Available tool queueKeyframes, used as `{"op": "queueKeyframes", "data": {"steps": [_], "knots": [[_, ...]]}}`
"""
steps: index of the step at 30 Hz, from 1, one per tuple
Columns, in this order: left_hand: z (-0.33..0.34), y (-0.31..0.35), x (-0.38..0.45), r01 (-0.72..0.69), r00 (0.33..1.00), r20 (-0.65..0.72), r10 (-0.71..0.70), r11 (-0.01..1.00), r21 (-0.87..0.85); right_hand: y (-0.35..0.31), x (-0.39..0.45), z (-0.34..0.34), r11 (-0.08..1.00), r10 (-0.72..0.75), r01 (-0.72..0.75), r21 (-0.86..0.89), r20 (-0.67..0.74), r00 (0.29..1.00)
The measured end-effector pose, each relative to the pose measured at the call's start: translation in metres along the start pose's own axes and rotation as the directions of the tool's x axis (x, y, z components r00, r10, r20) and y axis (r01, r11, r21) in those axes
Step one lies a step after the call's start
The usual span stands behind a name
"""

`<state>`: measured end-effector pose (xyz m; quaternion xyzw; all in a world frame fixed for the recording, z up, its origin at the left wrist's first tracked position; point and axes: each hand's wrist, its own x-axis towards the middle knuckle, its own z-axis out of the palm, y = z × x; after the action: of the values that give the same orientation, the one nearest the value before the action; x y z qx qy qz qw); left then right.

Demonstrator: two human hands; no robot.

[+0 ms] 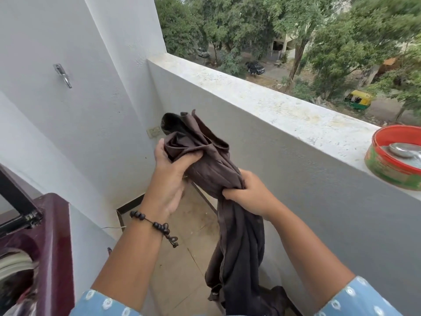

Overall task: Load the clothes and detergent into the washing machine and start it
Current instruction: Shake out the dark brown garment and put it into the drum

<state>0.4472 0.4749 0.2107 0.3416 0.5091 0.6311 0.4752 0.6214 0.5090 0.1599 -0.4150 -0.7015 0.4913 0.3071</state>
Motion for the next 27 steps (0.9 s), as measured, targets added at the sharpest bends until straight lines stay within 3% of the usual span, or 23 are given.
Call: {"op": "queueKeyframes", "data": {"steps": [3,6,8,11,13,15,19,23,25,27], "knots": [[-0.038,0.018,-0.003,-0.008,1.000,0.013,0.005,0.968,0.252,0.000,0.002,-0.023,0.952,0.025,-0.028,-0.304,-0.016,1.000],[-0.052,0.036,-0.011,-0.155,0.987,0.127,0.095,0.761,0.630,-0.004,0.005,-0.027,0.822,0.015,0.001,-0.569,0.023,1.000],[-0.039,0.038,-0.017,-0.296,0.948,0.312,0.066,0.548,0.783,-0.008,0.008,-0.019,0.773,0.014,0.050,-0.633,0.096,0.995],[-0.009,0.023,-0.026,-0.507,0.854,0.510,-0.103,0.057,0.860,-0.022,0.011,-0.001,0.713,0.013,0.163,-0.682,0.245,0.969],[0.001,0.002,-0.025,-0.536,0.831,0.517,-0.207,-0.048,0.843,-0.033,0.009,0.003,0.692,-0.015,0.227,-0.685,0.300,0.954],[0.000,-0.014,-0.020,-0.491,0.844,0.484,-0.231,0.028,0.870,-0.036,0.008,0.001,0.710,-0.062,0.247,-0.660,0.291,0.955],[-0.015,-0.018,-0.012,-0.365,0.894,0.437,-0.103,0.402,0.840,-0.029,0.002,-0.009,0.887,-0.061,0.165,-0.431,0.246,0.967],[-0.017,-0.003,-0.008,-0.372,0.894,0.438,0.096,0.704,0.605,-0.016,-0.003,-0.014,0.997,-0.057,0.067,-0.027,0.258,0.964],[-0.014,0.008,-0.006,-0.357,0.898,0.401,0.182,0.835,0.419,-0.002,-0.008,-0.009,1.000,-0.026,0.018,0.025,0.326,0.945],[-0.011,0.021,-0.004,-0.365,0.906,0.326,0.270,0.887,0.281,0.013,-0.011,0.001,0.999,0.015,-0.031,0.041,0.344,0.939]]}}
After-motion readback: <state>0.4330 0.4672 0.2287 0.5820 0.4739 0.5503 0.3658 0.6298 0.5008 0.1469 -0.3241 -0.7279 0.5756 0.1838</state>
